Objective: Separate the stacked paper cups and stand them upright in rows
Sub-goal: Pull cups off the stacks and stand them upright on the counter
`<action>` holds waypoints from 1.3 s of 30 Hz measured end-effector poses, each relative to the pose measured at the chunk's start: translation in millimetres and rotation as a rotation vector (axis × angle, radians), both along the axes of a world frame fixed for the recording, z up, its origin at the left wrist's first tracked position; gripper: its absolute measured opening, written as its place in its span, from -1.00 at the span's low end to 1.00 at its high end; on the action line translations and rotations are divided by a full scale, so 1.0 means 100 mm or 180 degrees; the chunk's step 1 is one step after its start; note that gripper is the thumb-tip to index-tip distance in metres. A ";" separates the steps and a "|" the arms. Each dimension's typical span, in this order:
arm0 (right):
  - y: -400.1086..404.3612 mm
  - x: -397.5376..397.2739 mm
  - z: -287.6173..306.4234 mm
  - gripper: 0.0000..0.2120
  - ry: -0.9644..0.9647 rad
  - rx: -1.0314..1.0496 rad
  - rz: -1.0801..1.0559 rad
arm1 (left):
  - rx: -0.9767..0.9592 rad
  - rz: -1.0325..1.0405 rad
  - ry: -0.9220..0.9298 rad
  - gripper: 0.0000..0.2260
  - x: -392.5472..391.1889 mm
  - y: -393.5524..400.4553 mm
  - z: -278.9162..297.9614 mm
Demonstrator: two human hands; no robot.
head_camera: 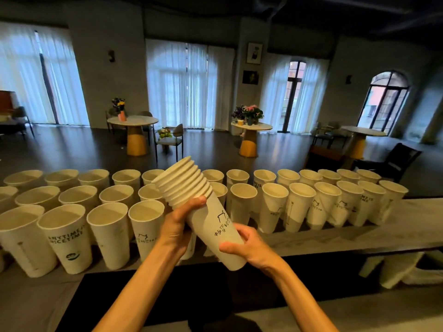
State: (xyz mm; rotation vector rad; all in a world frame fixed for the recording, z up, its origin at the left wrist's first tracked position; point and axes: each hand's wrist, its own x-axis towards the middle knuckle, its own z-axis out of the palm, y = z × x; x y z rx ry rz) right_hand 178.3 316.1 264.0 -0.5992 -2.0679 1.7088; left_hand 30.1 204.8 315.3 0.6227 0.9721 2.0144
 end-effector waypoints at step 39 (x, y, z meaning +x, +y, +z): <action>1.02 0.32 0.07 -0.50 -0.0365 -0.0813 0.0041 | 0.0768 -0.0579 -0.0952 -0.16 0.24 0.46 0.18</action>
